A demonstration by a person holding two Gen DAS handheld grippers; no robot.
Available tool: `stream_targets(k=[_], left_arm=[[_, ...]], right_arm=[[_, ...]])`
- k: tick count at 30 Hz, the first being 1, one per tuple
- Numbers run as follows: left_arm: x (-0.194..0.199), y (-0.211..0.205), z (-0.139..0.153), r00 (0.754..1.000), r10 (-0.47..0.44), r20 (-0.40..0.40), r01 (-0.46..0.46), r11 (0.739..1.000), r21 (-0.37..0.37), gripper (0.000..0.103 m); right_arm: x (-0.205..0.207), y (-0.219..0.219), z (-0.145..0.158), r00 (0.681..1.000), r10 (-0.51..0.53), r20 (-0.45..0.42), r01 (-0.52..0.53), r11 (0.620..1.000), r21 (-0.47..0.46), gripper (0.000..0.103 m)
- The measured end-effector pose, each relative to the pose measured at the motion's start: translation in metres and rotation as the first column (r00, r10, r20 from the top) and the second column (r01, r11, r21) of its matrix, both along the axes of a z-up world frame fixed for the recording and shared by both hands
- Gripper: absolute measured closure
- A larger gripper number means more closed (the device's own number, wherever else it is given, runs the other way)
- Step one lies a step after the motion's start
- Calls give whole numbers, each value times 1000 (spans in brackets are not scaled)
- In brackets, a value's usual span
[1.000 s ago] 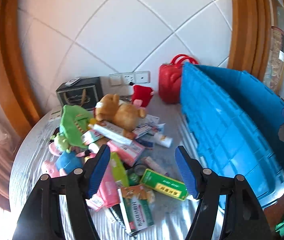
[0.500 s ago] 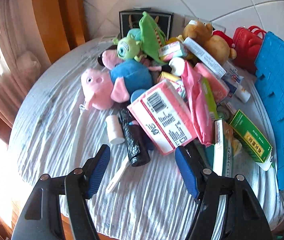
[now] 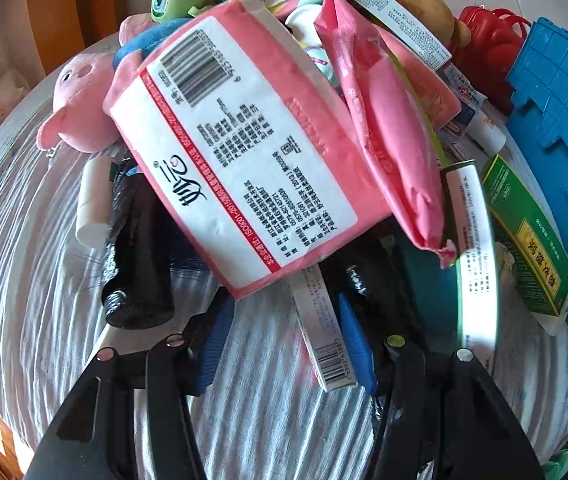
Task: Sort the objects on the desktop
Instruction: 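Grasp a white tube box with left tool while right tool grasps green-orange pill box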
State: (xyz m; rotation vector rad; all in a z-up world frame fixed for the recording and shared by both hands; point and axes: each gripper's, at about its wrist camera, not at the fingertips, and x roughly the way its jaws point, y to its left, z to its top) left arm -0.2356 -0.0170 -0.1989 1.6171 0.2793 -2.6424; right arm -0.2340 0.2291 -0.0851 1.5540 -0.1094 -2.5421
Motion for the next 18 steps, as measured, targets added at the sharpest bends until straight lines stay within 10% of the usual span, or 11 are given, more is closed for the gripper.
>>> stream_targets(k=[6,18], left_arm=[[13,0,-5,999,-38,10,38,999,6,86],[46,-14,38,996,-36,-78,33,999,-37,86]], right_arm=[[-9,-16,-21,998,35,54,-35,999,-2,0],[-44,-64,-83,970,125,211,-85,979,-187,0]])
